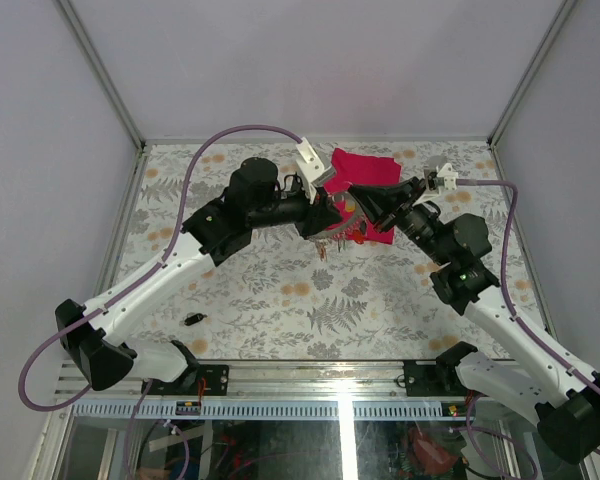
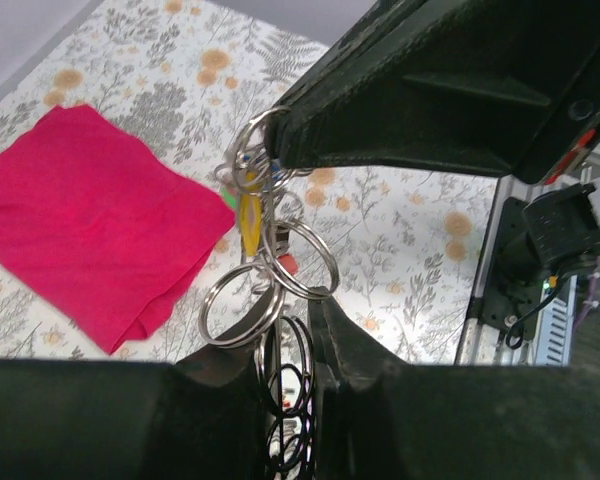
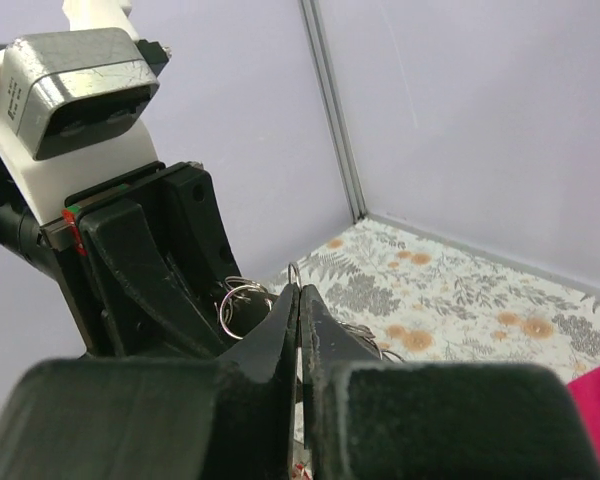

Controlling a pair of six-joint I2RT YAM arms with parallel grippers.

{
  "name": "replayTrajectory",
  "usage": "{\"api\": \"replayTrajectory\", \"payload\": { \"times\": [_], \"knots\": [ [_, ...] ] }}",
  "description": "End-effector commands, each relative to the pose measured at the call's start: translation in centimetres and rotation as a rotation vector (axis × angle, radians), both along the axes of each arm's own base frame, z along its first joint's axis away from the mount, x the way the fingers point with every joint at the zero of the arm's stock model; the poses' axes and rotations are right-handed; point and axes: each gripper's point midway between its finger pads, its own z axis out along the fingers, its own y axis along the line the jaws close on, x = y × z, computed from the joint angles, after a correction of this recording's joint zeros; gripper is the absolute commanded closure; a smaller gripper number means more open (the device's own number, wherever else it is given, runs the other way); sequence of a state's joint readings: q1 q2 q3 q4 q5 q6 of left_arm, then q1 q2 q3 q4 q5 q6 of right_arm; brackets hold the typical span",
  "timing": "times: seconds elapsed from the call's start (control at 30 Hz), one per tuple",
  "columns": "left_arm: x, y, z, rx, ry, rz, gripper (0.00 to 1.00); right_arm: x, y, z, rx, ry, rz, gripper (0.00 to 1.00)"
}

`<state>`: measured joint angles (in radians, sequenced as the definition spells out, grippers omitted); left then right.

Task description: Put the keys on the keyring

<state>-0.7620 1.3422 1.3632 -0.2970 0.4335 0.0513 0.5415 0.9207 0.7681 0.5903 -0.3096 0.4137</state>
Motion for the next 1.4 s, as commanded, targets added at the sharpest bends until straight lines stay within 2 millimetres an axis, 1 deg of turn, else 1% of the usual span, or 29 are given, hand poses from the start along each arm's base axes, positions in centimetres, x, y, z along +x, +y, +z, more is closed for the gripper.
{"api": "replayTrajectory", "payload": {
  "times": [0.0, 0.1, 0.17, 0.37, 0.5, 0.57, 0.67, 0.83, 0.93, 1.07, 1.17, 1.23, 1.37],
  "knots": [
    [-1.0, -1.0, 8.1, -0.211, -0.167, -0.070, 0.82, 0.2, -1.0, 3.4, 0.142, -0.084, -0.050, 1.00],
    [-1.2, -1.1, 8.5, -0.216, -0.174, -0.078, 0.77, 0.1, -1.2, 4.2, 0.175, -0.107, -0.048, 1.00],
    [-1.4, -1.2, 8.6, -0.218, -0.176, -0.089, 0.71, 0.0, -1.2, 4.6, 0.191, -0.121, -0.043, 1.00],
    [-2.6, -0.7, 9.6, -0.233, -0.207, -0.124, 0.59, -0.8, -1.9, 6.1, 0.218, -0.181, -0.054, 1.00],
    [-3.6, 0.1, 11.2, -0.274, -0.245, -0.133, 0.52, -1.8, -2.3, 7.2, 0.226, -0.232, -0.047, 1.00],
    [-4.0, 0.6, 12.3, -0.305, -0.272, -0.124, 0.48, -2.4, -2.4, 7.7, 0.224, -0.261, -0.041, 1.00],
    [-4.5, 1.4, 13.8, -0.340, -0.302, -0.110, 0.45, -3.3, -2.8, 8.6, 0.222, -0.303, -0.036, 1.00],
    [-4.7, 2.7, 16.0, -0.405, -0.342, -0.051, 0.45, -5.3, -2.9, 10.3, 0.208, -0.389, 0.004, 1.00],
    [-4.8, 3.2, 16.9, -0.437, -0.358, -0.035, 0.49, -6.7, -2.8, 11.2, 0.198, -0.443, 0.045, 1.00],
    [-5.5, 3.0, 18.0, -0.467, -0.364, -0.074, 0.55, -8.7, -2.2, 12.1, 0.173, -0.512, 0.128, 1.00],
    [-6.2, 2.7, 18.2, -0.473, -0.364, -0.119, 0.60, -9.6, -2.1, 12.6, 0.171, -0.537, 0.158, 1.00],
    [-6.6, 2.4, 18.0, -0.469, -0.362, -0.154, 0.62, -10.0, -2.2, 12.9, 0.170, -0.551, 0.169, 1.00],
    [-6.8, 2.1, 17.6, -0.461, -0.352, -0.178, 0.63, -10.6, -2.1, 13.3, 0.171, -0.568, 0.190, 1.00]
  ]
}}
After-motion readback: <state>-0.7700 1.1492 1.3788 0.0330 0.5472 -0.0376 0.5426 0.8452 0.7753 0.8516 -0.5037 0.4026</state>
